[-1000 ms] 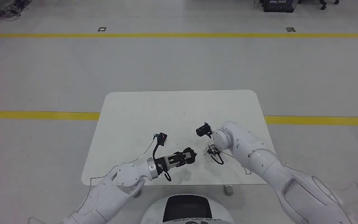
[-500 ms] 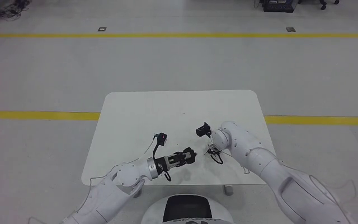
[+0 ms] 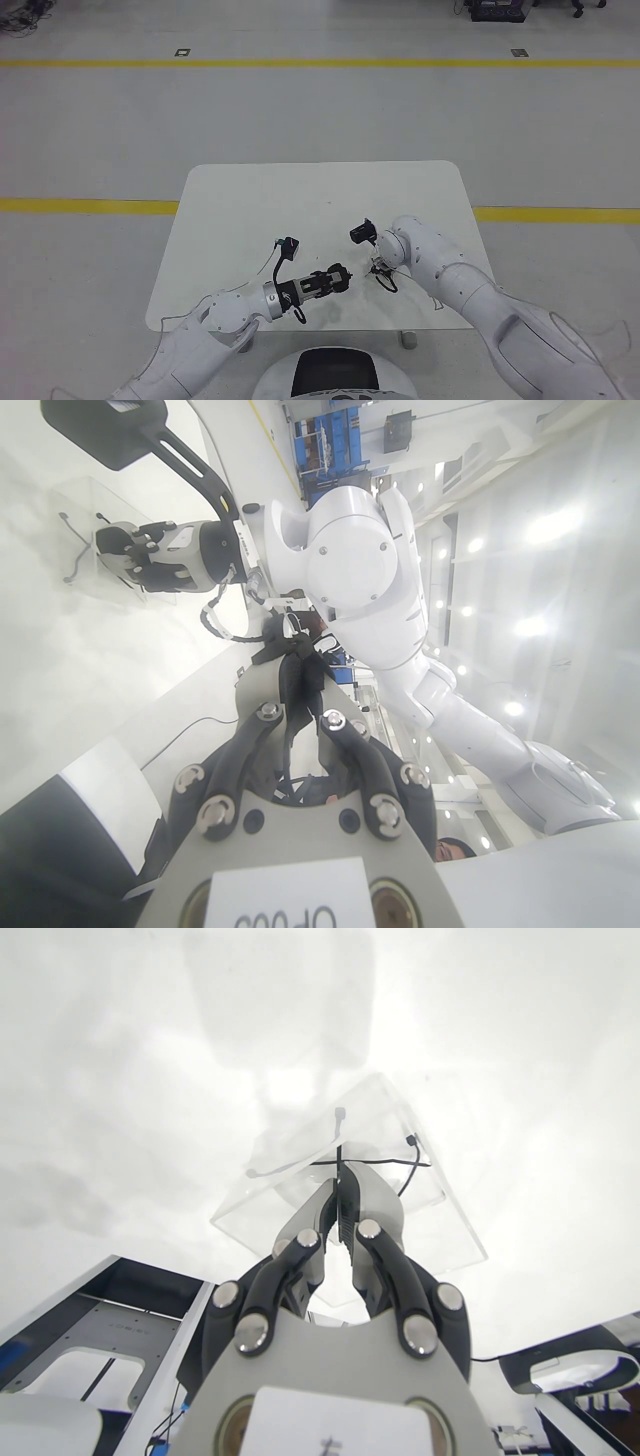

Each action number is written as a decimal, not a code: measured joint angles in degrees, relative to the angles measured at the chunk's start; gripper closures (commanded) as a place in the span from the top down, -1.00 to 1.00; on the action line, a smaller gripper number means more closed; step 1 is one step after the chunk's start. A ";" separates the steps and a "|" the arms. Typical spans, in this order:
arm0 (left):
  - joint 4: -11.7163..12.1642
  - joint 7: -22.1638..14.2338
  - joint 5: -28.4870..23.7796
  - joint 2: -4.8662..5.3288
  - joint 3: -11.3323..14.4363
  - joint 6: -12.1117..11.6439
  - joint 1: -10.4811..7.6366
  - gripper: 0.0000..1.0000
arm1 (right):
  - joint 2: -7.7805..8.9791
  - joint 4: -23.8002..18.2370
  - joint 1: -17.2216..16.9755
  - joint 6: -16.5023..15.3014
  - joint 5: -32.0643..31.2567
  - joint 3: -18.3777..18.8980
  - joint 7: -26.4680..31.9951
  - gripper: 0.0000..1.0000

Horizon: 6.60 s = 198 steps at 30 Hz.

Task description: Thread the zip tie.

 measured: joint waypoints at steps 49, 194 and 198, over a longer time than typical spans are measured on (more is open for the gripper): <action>0.00 0.00 0.00 0.00 0.00 0.00 0.00 -1.00 | 16.54 -40.38 -27.54 -20.19 8.86 32.62 -7.39 -1.00; 10.25 -22.40 -34.82 -1.19 1.86 17.00 -5.28 -1.00 | 30.99 -54.93 -21.33 -20.22 33.96 17.37 -27.78 -1.00; 10.25 -22.40 -34.82 -1.19 1.86 17.00 -5.28 -1.00 | 31.02 -54.69 -20.91 -20.22 34.20 16.90 -27.92 -1.00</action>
